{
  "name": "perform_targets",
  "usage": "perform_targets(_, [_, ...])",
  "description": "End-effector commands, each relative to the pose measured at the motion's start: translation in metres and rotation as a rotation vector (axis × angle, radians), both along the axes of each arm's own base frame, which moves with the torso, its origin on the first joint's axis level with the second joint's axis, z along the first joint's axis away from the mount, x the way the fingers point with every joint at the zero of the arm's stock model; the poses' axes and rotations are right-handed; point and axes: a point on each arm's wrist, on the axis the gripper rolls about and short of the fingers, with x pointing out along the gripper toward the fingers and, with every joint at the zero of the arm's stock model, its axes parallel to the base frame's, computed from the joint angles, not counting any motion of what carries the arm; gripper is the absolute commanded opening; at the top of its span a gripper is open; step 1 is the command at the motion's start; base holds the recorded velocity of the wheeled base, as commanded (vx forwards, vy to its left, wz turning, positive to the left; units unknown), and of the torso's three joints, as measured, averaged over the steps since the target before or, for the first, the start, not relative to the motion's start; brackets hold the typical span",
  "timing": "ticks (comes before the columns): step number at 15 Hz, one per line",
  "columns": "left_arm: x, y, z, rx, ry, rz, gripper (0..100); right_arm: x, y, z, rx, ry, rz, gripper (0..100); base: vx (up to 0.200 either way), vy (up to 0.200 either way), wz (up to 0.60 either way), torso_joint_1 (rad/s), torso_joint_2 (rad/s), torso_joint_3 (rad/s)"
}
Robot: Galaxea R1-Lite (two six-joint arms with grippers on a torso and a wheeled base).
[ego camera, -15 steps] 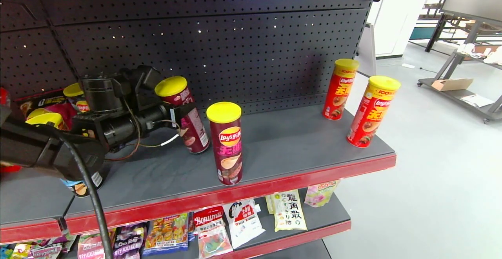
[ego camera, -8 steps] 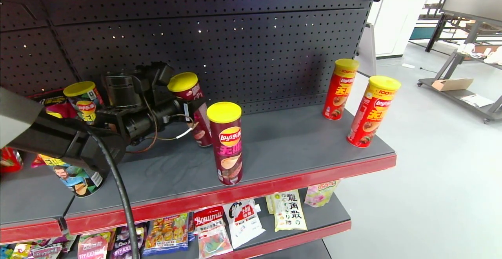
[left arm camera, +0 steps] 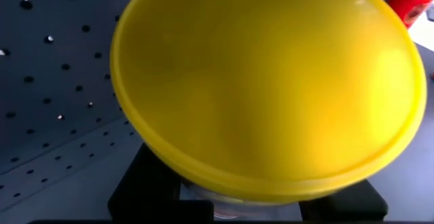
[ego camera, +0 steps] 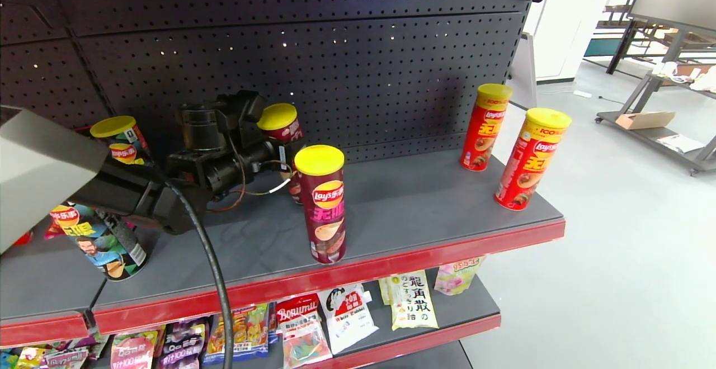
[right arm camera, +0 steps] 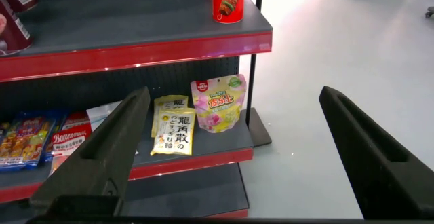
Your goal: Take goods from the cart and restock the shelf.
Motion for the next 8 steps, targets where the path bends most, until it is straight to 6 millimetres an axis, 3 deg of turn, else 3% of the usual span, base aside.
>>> perform_targets(1, [0.002,-0.007,-0.005,0.001,0.008,-0.014,0,0.0,0.0,0.0,0.0,-0.001,0.001,100,0.0,0.0,0.0,0.0,0.0,0.0])
perform_targets(8, [0.016,-0.013,-0.008,0.01,0.011,0.036,0,0.0,0.0,0.0,0.0,-0.001,0.001,100,0.0,0.0,0.0,0.0,0.0,0.0])
